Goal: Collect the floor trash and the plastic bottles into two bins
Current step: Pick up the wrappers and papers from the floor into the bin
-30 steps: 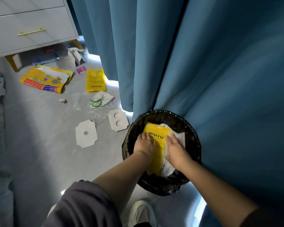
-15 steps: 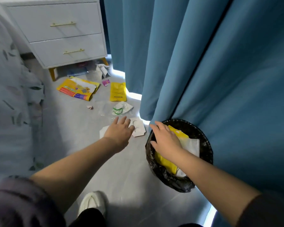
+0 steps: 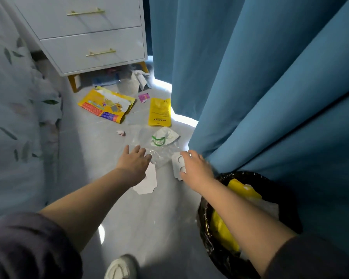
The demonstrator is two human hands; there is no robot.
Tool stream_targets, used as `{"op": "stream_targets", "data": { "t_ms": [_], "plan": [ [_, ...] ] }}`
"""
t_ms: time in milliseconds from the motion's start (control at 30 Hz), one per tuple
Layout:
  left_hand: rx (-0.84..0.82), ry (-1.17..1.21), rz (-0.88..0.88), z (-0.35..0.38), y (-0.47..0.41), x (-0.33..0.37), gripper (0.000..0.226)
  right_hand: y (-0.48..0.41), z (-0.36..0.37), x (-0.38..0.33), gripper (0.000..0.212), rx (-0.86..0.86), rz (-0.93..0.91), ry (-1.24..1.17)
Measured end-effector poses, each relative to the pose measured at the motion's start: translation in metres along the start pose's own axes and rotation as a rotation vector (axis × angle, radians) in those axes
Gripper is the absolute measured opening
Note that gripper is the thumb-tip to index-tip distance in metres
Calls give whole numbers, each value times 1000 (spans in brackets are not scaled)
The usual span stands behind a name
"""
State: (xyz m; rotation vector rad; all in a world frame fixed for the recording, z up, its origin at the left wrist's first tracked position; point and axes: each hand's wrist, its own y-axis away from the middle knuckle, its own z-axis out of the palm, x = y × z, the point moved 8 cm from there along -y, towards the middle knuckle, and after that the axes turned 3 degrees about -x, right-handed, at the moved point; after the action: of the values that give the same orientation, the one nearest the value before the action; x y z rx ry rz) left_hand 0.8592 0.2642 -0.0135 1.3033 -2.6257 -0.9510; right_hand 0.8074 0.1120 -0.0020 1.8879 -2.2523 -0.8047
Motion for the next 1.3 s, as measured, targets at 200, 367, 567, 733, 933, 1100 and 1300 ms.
{"op": "stream_targets", "data": {
  "t_ms": [200,367,567,733,933,1100,1300],
  "plan": [
    [-11,-6,8,7,-29,-17,63,-45,19,11,54,-62,110,-11],
    [-46,70,-23,55,-71,-35,60,-83,60,25,60,-88,234,-109],
    [-140,202,-78,119,-108,-46,74,-107,110,38,65,-148,368,-131],
    [-158,328,-145,153,-123,-45,93,-123,138,47,81,-190,461,-168],
    [-29,369,-125,165,-145,-25,108,-146,149,54,91,-121,540,-170],
    [-3,300,-99,171,-151,-13,104,-156,158,59,94,-108,603,-193],
    [-5,305,-164,181,-148,-29,80,-157,164,68,84,-139,679,-237]
  ]
}}
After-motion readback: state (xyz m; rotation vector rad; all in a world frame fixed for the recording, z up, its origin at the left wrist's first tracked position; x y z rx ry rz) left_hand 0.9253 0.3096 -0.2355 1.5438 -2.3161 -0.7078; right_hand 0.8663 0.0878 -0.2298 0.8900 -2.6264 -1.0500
